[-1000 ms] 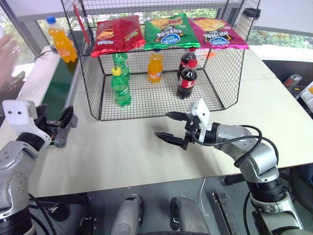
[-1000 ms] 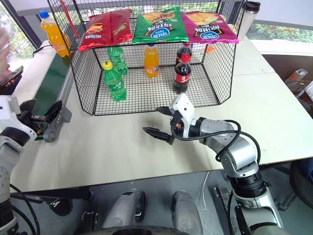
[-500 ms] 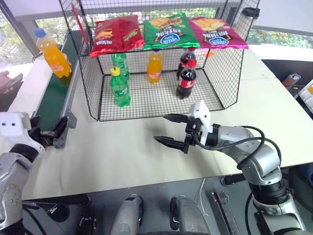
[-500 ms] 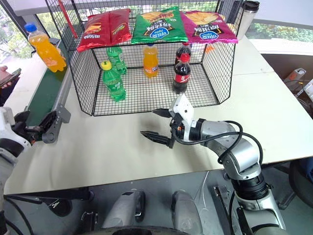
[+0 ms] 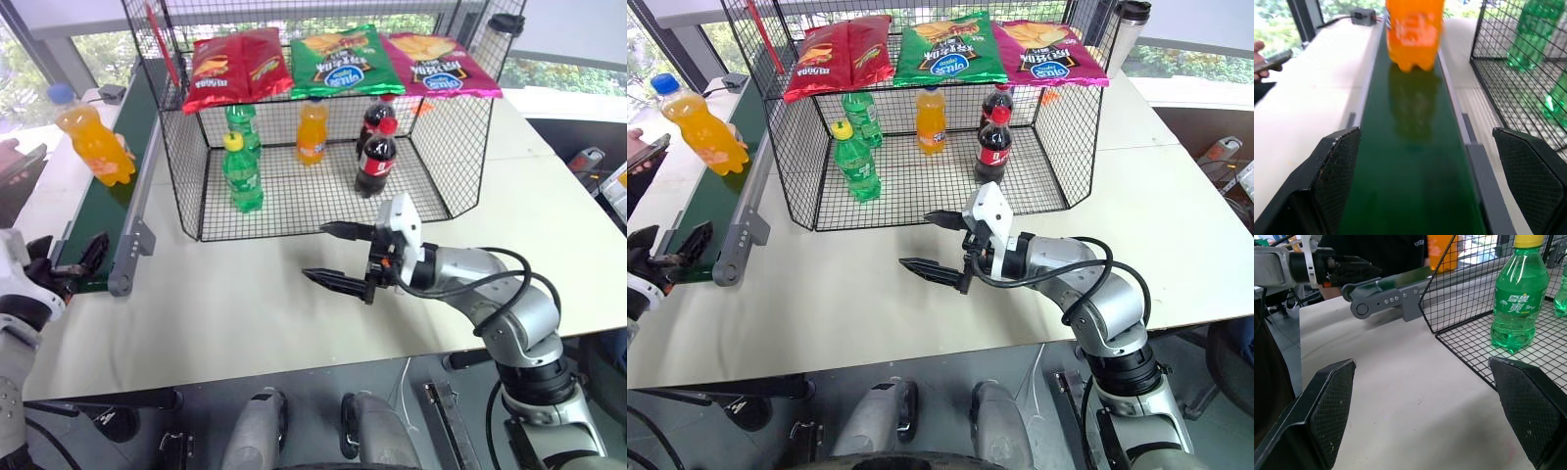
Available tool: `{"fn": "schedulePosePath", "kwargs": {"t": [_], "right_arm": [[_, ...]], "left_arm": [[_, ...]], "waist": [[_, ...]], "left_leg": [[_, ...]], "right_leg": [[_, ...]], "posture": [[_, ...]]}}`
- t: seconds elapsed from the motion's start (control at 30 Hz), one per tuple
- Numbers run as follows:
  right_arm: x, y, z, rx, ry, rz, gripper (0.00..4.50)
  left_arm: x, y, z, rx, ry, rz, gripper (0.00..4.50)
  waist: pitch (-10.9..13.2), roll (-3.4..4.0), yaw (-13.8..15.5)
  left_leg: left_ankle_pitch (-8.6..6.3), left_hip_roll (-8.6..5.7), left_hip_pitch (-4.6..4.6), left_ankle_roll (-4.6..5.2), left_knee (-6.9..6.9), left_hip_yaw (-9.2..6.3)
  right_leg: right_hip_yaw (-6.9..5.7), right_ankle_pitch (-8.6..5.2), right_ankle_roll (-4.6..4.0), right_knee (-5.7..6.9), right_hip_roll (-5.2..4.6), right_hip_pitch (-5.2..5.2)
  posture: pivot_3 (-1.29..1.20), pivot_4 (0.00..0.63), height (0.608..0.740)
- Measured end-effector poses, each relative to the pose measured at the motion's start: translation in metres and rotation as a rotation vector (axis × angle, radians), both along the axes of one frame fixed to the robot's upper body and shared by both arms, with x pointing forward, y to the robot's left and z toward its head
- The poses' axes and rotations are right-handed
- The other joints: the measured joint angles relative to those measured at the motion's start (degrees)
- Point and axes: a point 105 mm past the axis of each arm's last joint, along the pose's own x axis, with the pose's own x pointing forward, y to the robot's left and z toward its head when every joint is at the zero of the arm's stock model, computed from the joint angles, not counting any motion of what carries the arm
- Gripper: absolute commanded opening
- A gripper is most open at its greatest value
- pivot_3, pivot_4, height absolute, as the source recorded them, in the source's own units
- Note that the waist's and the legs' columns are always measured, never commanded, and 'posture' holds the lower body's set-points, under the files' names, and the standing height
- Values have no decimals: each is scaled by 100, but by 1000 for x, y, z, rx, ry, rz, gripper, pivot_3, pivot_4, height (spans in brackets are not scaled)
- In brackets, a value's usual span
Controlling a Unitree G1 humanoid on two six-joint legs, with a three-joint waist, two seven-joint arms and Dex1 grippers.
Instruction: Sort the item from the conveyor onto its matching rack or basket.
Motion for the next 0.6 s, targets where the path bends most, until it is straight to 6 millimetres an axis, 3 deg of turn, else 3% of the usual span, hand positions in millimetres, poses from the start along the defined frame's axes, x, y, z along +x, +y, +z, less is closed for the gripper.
{"fn": "schedulePosePath", "kwargs": {"t": [0.6], "right_arm": [[0, -2, -4, -6, -10, -13, 4469]], "left_arm": [[7, 5, 4, -19, -34, 30, 4500]], "waist": [[0, 0, 0]], "left_leg": [[0, 0, -1, 0, 0, 0]], "right_leg": [[0, 1, 0, 1, 1, -1]], "posture": [[0, 150, 739]]}}
